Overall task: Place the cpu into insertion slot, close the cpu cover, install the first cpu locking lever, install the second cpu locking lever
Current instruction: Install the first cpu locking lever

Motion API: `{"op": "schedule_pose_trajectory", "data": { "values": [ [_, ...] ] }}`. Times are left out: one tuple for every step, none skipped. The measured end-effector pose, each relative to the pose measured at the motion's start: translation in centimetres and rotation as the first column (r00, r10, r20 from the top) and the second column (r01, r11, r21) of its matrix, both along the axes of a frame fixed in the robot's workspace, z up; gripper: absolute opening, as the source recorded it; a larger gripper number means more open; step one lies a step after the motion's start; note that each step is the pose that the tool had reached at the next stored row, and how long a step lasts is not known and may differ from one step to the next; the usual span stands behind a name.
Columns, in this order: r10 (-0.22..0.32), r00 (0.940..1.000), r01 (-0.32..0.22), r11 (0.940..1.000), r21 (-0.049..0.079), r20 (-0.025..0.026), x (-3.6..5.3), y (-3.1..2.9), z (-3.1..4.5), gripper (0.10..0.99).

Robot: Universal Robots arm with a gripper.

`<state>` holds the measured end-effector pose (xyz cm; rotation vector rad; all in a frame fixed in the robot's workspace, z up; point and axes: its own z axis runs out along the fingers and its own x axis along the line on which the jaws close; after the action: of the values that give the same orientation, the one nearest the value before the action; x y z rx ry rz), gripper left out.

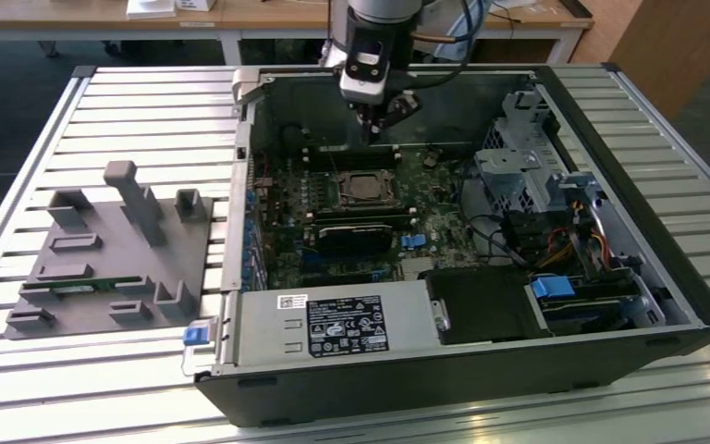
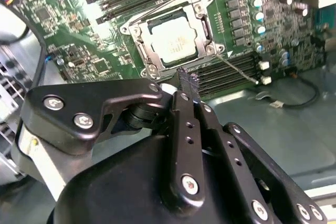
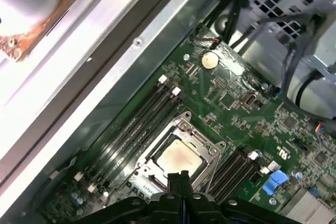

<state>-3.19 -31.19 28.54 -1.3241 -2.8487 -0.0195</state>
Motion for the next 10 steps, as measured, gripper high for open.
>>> {"op": "schedule_pose_trajectory", "data": {
  "values": [
    [0.013,0.9999,-0.013,0.9999,-0.002,0.0001,-0.03,0.00,-0.01,0.106],
    [0.024,0.9997,-0.024,0.9997,-0.004,0.0001,-0.09,0.00,-0.03,0.106],
    [0.032,0.9995,-0.032,0.9995,-0.005,0.0000,-0.16,0.00,-0.03,0.106],
    [0.040,0.9992,-0.040,0.9992,-0.007,-0.0001,-0.22,0.00,-0.04,0.106],
    [0.047,0.9989,-0.047,0.9989,-0.010,-0.0001,-0.28,0.00,-0.06,0.106],
    [0.055,0.9985,-0.055,0.9984,-0.012,-0.0004,-0.34,0.00,-0.07,0.106],
    [0.063,0.9980,-0.063,0.9979,-0.016,-0.0005,-0.40,0.00,-0.08,0.106],
    [0.073,0.9973,-0.073,0.9971,-0.018,-0.0007,-0.44,0.00,-0.09,0.106],
    [0.087,0.9962,-0.087,0.9960,-0.020,-0.0009,-0.45,0.00,-0.11,0.106],
    [0.104,0.9946,-0.104,0.9944,-0.021,-0.0011,-0.45,0.00,-0.12,0.106]
  ]
}}
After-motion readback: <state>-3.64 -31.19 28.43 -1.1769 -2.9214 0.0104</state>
